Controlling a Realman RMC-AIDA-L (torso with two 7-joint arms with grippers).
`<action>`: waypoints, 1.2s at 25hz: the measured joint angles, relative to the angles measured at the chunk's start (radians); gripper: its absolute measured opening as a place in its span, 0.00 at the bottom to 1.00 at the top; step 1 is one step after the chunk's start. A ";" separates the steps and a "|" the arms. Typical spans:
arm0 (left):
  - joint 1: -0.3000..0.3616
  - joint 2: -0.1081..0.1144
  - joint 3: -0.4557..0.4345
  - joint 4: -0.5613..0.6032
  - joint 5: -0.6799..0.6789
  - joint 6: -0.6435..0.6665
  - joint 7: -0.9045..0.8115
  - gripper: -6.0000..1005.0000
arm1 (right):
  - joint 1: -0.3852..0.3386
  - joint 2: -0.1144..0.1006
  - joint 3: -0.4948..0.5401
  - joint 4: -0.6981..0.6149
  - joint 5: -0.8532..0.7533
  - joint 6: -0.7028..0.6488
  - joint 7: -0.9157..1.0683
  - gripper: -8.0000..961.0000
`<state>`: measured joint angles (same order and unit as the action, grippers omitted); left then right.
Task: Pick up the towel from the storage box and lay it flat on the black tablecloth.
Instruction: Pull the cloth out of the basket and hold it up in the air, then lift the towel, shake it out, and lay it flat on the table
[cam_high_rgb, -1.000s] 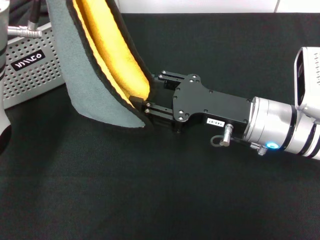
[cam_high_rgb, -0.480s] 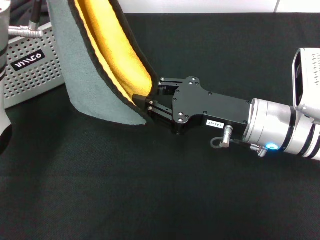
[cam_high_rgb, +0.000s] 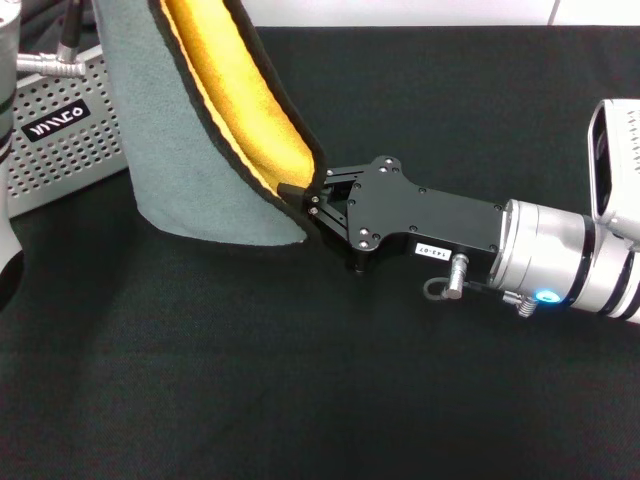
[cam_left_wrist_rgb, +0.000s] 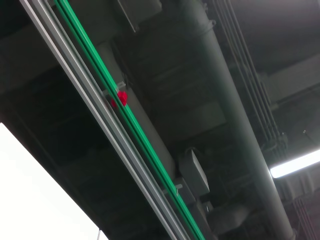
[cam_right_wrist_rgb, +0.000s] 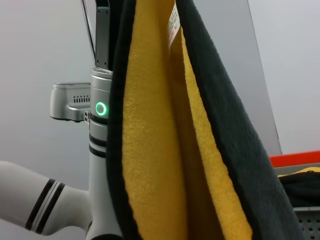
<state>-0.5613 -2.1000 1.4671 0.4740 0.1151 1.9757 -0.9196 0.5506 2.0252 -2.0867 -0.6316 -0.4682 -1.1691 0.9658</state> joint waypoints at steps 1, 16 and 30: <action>0.000 0.000 0.000 0.000 0.000 0.000 -0.001 0.03 | -0.002 0.000 0.002 0.000 0.000 -0.002 -0.002 0.15; 0.115 0.005 0.004 0.000 0.009 0.033 -0.013 0.03 | -0.013 -0.049 0.117 -0.045 -0.094 -0.020 0.062 0.03; 0.227 0.056 -0.003 -0.001 0.051 0.052 -0.151 0.03 | -0.098 -0.060 0.512 -0.407 -0.750 -0.043 0.473 0.03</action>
<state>-0.3346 -2.0443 1.4638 0.4732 0.1659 2.0279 -1.0701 0.4531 1.9656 -1.5751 -1.0387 -1.2186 -1.2124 1.4390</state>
